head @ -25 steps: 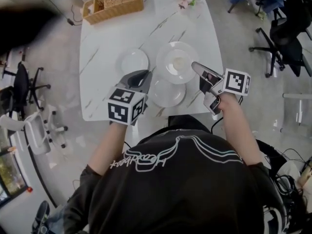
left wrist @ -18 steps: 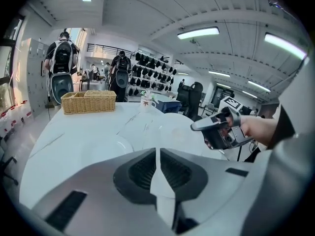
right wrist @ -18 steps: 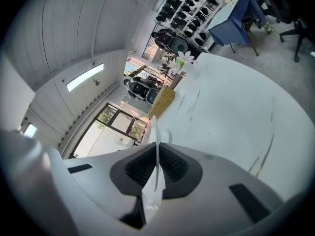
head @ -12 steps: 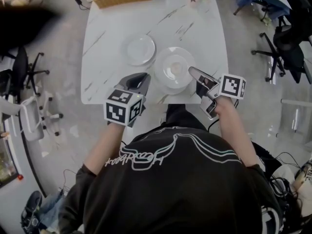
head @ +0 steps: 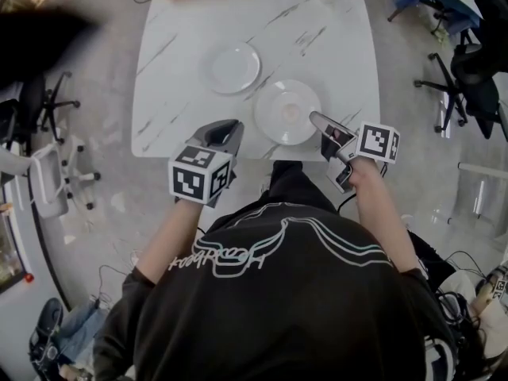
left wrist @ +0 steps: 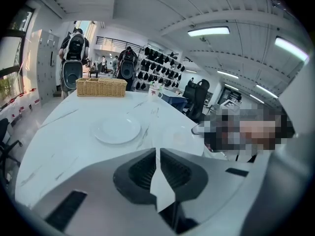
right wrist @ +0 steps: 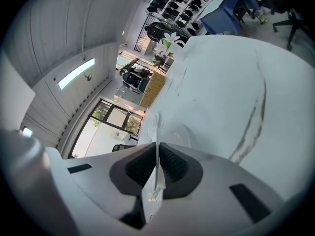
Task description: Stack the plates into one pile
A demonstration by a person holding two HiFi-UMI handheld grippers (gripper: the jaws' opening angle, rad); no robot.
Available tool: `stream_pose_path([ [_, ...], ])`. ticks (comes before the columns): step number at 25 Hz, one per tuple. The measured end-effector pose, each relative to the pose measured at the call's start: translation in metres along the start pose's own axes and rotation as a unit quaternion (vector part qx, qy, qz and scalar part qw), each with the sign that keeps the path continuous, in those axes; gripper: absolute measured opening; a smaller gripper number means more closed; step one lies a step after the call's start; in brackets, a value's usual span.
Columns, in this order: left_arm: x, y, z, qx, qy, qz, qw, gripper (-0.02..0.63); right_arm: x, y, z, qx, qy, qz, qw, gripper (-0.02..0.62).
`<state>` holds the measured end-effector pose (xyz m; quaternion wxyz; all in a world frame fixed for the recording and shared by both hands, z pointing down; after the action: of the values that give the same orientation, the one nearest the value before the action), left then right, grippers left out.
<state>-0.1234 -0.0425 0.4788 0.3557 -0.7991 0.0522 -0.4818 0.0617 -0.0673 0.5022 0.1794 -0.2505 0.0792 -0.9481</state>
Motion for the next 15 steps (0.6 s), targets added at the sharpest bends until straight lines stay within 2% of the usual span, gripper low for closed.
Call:
stream_pose_path([
  [4,0.003,-0.006,0.000,-0.004,0.001,-0.003,1.0000,0.044,0.002,-0.002,0.006,-0.006,-0.007,0.000,1.000,0.041],
  [7,0.004,-0.010,0.001,-0.006,0.000,-0.006,1.0000,0.044,0.005,-0.002,0.002,-0.025,0.014,0.001,1.000,0.050],
  [11,0.006,-0.012,0.001,-0.006,0.000,-0.007,1.0000,0.044,0.009,-0.007,-0.005,-0.076,0.024,-0.029,0.996,0.199],
  [15,0.007,-0.012,0.002,-0.006,0.001,-0.008,1.0000,0.044,0.010,-0.019,-0.006,-0.166,-0.002,-0.092,0.982,0.268],
])
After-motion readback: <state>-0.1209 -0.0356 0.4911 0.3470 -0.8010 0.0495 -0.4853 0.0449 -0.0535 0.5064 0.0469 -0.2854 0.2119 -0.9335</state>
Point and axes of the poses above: the fingertips, and each gripper's own axes: x forward along the fingers, z to its right, y out of its top, the point moved 1 cm from there along -x, backward along the fingers, and after that the axes turned 8 degrees about -z, right-handed, at the moved point
